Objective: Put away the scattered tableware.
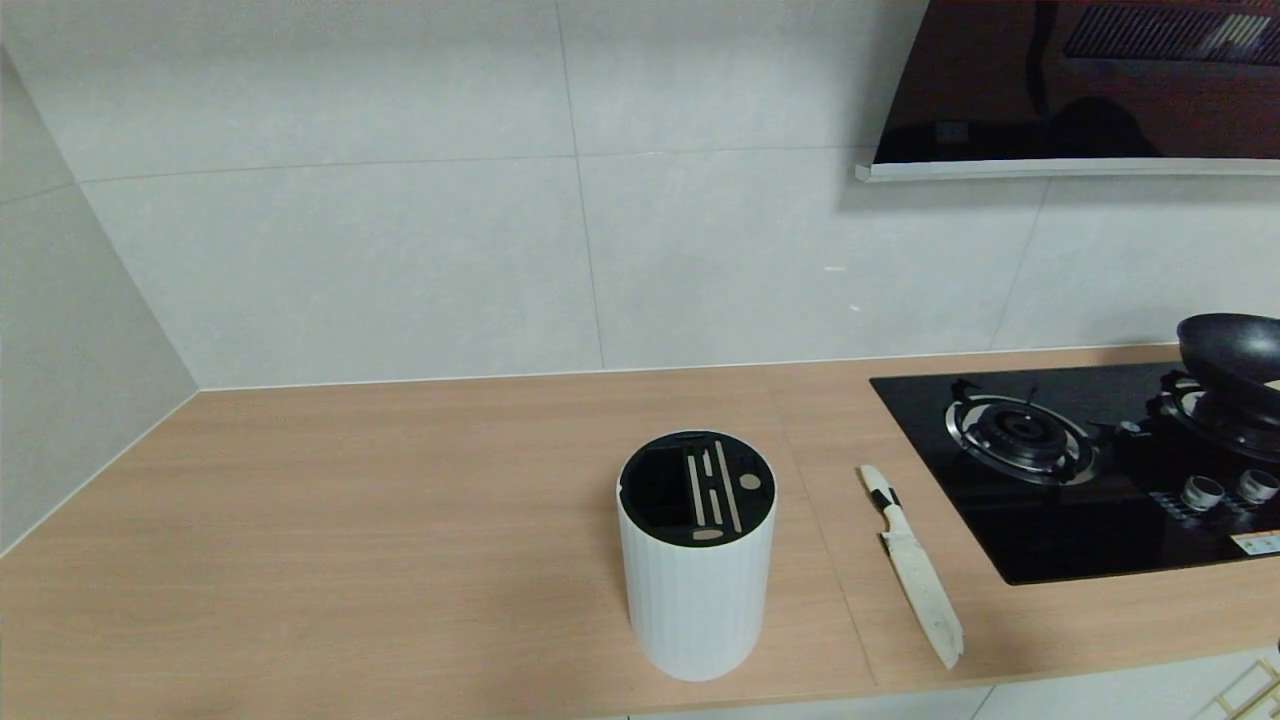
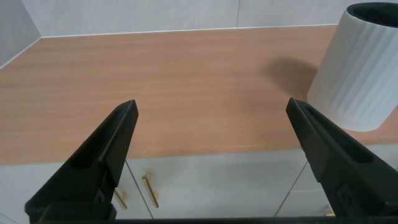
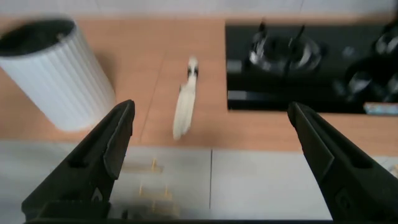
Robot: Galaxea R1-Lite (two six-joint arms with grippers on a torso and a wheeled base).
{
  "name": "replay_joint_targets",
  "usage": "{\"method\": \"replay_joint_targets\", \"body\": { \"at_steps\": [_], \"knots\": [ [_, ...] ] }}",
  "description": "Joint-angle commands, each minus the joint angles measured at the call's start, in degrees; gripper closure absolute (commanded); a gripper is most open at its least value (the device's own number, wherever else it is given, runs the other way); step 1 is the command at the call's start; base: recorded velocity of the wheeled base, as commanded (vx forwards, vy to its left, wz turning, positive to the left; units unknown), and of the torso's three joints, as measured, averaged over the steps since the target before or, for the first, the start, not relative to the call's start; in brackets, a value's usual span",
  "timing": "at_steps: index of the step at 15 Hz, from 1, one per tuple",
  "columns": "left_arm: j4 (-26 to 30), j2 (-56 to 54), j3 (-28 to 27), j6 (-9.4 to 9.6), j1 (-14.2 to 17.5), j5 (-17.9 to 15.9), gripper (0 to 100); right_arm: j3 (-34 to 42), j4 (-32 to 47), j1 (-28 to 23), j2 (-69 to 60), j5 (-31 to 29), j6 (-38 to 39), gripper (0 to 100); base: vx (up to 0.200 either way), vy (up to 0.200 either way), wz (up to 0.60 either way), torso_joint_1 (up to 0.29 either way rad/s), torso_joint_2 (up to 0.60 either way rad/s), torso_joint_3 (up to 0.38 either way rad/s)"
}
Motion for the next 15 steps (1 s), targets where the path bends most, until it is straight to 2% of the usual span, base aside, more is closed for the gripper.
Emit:
{"method": "replay_joint_targets", "body": {
  "at_steps": [1,4,8,15],
  "knots": [
    [0.0,0.0,0.0,-0.09,0.0,0.0,0,-5.6,-3.4,2.8,18.9,0.3,-0.8,0,0.0,0.0,0.0,0.0,0.0,0.0],
    [0.0,0.0,0.0,0.0,0.0,0.0,0,-5.8,-11.0,7.2,29.4,0.1,-0.3,0,0.0,0.0,0.0,0.0,0.0,0.0],
    [0.0,0.0,0.0,0.0,0.0,0.0,0,-6.1,-23.4,7.6,46.2,-0.2,0.1,0,0.0,0.0,0.0,0.0,0.0,0.0],
    [0.0,0.0,0.0,0.0,0.0,0.0,0,-9.9,-30.9,8.4,63.5,-0.2,-0.3,0,0.0,0.0,0.0,0.0,0.0,0.0]
  ]
}}
